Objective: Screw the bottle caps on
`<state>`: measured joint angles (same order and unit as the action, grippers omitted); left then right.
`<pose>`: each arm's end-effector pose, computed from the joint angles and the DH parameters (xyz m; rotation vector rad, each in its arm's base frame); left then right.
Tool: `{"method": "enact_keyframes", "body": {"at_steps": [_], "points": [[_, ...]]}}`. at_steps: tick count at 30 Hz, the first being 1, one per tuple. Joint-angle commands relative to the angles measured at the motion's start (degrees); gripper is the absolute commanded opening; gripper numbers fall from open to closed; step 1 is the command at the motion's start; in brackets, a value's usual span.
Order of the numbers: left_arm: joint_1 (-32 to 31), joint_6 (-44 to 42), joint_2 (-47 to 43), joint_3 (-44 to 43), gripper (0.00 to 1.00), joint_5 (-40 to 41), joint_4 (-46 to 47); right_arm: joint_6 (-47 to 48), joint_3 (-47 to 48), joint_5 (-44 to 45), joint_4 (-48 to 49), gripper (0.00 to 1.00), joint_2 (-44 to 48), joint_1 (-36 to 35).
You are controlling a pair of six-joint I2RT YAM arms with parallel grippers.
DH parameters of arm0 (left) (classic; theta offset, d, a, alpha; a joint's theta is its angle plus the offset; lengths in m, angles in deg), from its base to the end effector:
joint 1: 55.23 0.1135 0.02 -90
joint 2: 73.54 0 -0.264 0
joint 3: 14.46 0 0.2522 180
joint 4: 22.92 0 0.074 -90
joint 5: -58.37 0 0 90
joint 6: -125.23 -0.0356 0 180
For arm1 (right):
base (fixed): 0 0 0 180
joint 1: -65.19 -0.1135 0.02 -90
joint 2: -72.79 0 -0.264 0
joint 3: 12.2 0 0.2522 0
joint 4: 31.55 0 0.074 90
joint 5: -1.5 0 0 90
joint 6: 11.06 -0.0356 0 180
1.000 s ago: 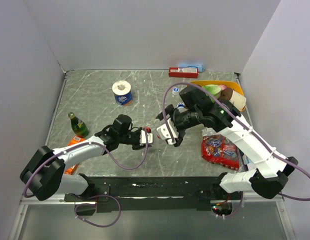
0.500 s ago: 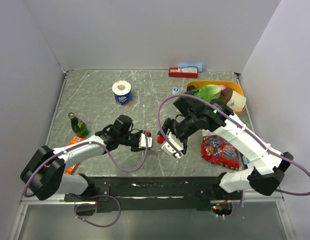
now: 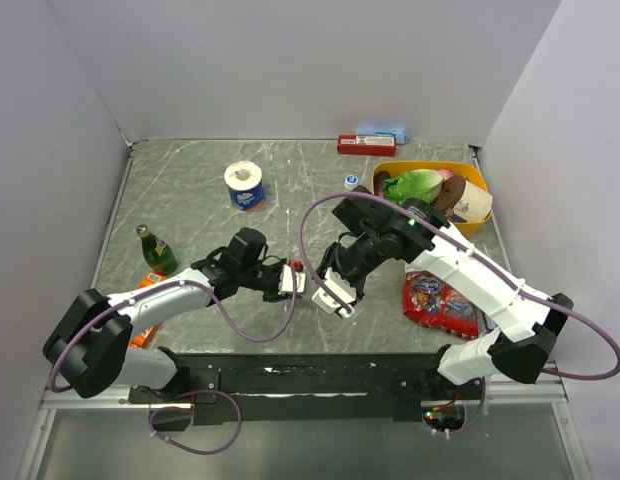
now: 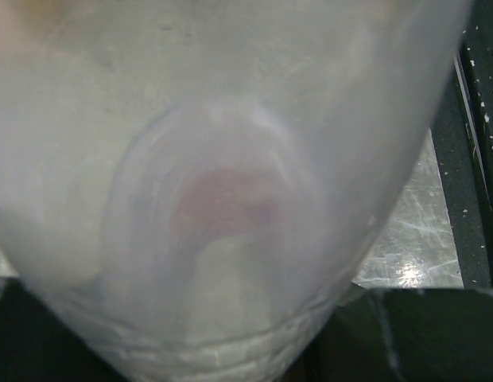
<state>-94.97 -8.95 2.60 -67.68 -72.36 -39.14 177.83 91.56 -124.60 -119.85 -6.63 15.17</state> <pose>0.1907 -0.1888 0.2079 1.7018 1.3310 -0.7500 0.1423 0.2023 0.3846 -2.3950 0.4758 0.4895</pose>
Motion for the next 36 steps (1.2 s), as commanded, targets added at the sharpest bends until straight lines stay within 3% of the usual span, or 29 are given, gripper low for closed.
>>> {"method": "enact_keyframes", "body": {"at_steps": [1,11,17,22,24,26,27,28,30,31,32,36], "points": [[0.7,-2.3,-0.1,-1.8,0.01,-3.2,0.6,-0.5,0.3,0.6,1.0,0.47,0.3,-0.3],[1.7,-2.7,-0.2,-1.6,0.01,-3.7,0.6,-4.4,0.4,2.9,4.1,0.5,0.1,0.7],[1.9,-2.8,0.1,-1.8,0.01,-4.1,0.8,-4.9,0.6,3.3,4.0,0.47,-0.4,1.2],[2.0,-2.0,0.0,-1.6,0.01,-4.0,1.6,-6.4,0.4,3.7,4.3,0.36,-0.9,1.2],[2.0,0.3,-0.2,-1.1,0.01,-3.7,2.0,-9.1,1.3,3.3,5.5,0.24,-1.5,1.3],[2.0,5.0,-0.7,-0.2,0.01,-1.0,9.0,-18.0,3.8,2.9,7.1,0.11,-3.6,1.9],[2.0,11.9,-1.1,0.3,0.01,0.7,11.7,-21.8,5.0,3.0,8.7,0.05,-4.7,2.2],[2.0,15.7,-1.3,0.8,0.01,5.3,14.8,-31.6,6.2,3.9,10.2,0.01,-7.0,2.5],[1.8,26.4,-2.7,2.4,0.01,12.9,25.4,-42.2,10.8,4.4,12.9,0.0,-9.8,4.0],[1.4,28.7,-2.8,2.5,0.01,17.5,28.3,-52.6,13.1,4.7,13.1,0.0,-13.3,4.6],[-0.1,30.4,-3.0,2.3,0.01,30.5,31.7,-58.2,18.2,5.4,12.8,0.0,-15.2,5.1],[-2.7,34.9,1.0,-1.7,0.01,52.4,32.8,-85.1,30.6,4.8,5.7,0.0,-26.6,10.9]]}}
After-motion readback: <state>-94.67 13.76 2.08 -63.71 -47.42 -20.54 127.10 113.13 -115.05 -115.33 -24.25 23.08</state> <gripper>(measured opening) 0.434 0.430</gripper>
